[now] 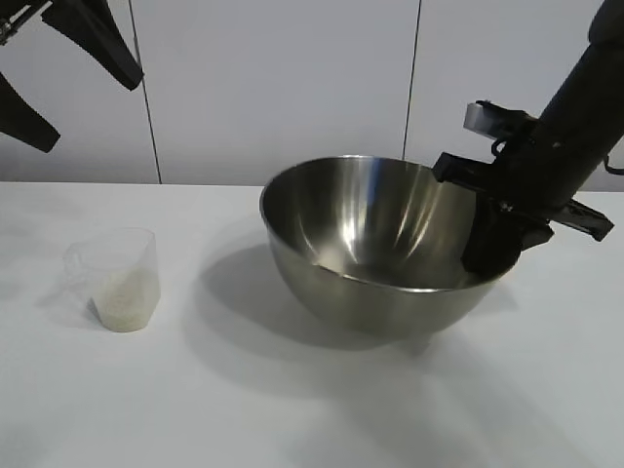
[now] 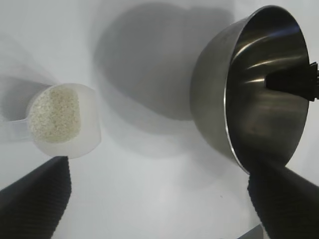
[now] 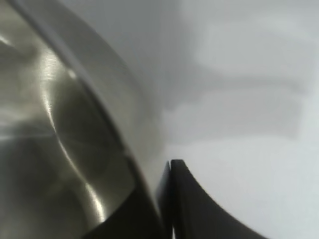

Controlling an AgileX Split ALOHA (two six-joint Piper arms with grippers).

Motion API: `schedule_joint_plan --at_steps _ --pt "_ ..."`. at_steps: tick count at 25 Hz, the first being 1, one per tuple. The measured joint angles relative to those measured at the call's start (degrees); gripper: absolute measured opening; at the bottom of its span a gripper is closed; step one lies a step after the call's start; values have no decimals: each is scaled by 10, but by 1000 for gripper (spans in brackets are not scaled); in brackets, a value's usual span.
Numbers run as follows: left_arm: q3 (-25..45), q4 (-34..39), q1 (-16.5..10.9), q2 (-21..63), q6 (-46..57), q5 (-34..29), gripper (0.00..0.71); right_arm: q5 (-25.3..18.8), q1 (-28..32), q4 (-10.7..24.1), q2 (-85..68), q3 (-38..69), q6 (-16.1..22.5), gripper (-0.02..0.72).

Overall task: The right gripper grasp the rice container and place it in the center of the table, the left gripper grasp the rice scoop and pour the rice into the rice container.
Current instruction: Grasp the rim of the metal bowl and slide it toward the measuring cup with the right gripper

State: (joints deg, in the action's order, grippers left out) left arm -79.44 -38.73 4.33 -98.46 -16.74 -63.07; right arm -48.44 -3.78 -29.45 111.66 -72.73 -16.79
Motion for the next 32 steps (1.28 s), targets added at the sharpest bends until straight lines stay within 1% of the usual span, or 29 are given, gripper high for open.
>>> schedule_joint_plan --at_steps 1,3,6,9,12,15,18,21,23,28,32 --pt "0 0 0 0 0 0 694 0 1 -10 0 0 -2 10" --pt "0 0 0 0 0 0 694 5 -9 -17 -1 0 -4 10" --pt "0 0 0 0 0 0 694 22 -44 -12 -1 0 4 10" --pt "0 0 0 0 0 0 694 42 -88 12 -1 0 41 10" --pt "0 0 0 0 0 0 694 48 -120 54 5 -9 84 10" --pt "0 0 0 0 0 0 694 37 -142 86 24 -34 104 10" --pt "0 0 0 0 0 0 694 16 -156 99 46 -68 122 10" --pt "0 0 0 0 0 0 694 0 -158 107 62 -95 136 10" --pt "0 0 0 0 0 0 694 -2 -158 114 70 -104 141 10" --pt "0 0 0 0 0 0 694 -11 -158 120 90 -105 142 10" --pt "0 0 0 0 0 0 694 -10 -158 118 90 -107 142 10"
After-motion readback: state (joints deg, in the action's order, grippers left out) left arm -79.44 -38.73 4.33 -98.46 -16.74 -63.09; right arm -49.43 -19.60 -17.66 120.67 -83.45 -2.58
